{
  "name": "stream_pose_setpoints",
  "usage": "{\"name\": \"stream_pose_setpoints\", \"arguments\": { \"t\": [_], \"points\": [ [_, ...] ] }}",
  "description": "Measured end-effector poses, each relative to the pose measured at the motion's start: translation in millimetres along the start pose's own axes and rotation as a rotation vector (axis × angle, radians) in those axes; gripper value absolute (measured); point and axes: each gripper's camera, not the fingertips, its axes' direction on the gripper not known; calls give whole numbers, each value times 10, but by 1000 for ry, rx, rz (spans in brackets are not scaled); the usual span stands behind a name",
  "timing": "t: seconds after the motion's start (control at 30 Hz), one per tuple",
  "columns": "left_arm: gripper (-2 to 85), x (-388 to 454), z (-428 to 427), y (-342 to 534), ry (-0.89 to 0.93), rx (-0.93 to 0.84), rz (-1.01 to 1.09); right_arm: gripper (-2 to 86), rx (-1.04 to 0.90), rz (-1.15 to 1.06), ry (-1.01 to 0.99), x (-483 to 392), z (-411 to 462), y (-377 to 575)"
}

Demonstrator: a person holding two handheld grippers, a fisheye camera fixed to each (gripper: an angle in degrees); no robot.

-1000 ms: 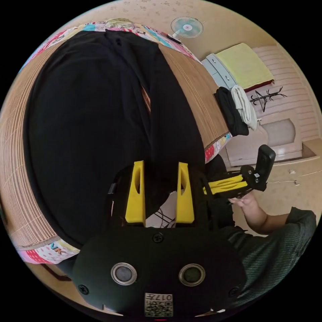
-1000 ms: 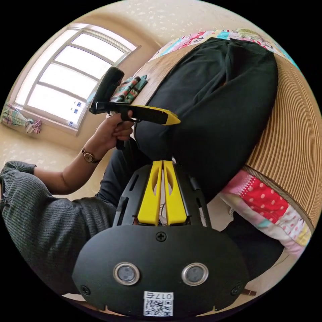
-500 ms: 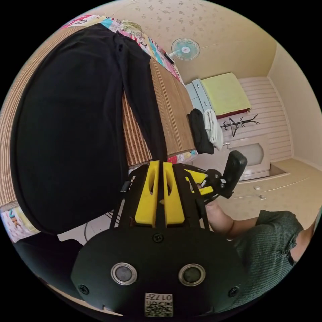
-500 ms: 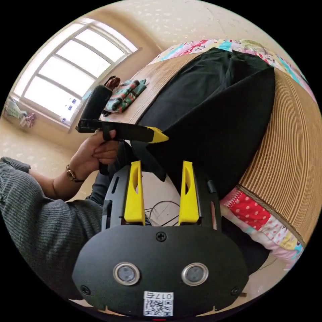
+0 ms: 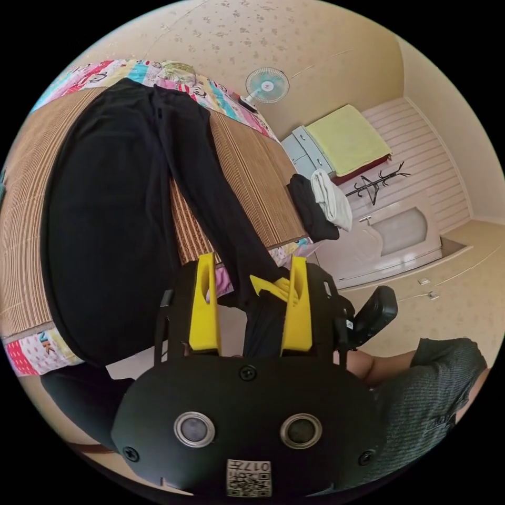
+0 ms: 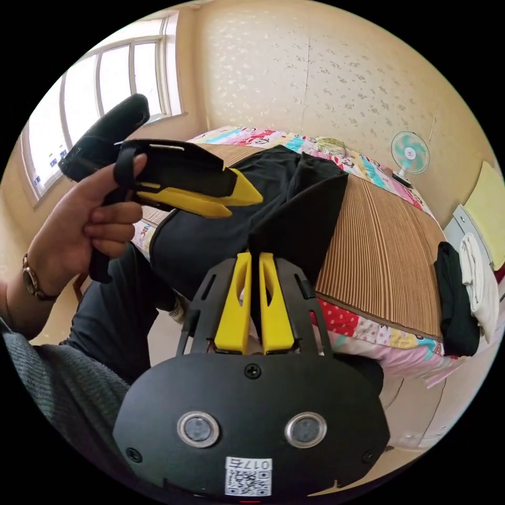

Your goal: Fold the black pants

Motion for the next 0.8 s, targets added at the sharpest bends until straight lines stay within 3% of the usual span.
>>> {"name": "stream_pose_setpoints", "arguments": {
  "t": [0.13,0.27,0.53,0.8],
  "points": [
    [198,138,293,-265,-15,-110,40,32,-3,-69,-64,7,15,-45],
    [120,308,470,-347,-195,-131,100,35,-8,-56,-148,77,84,-69],
    [3,246,595,-298,-256,-131,119,57,-40,47,-399,695,213,180],
    [-7,116,649,-434,-330,-172,154,47,67,386,-615,2396,396,-37]
  ]
}}
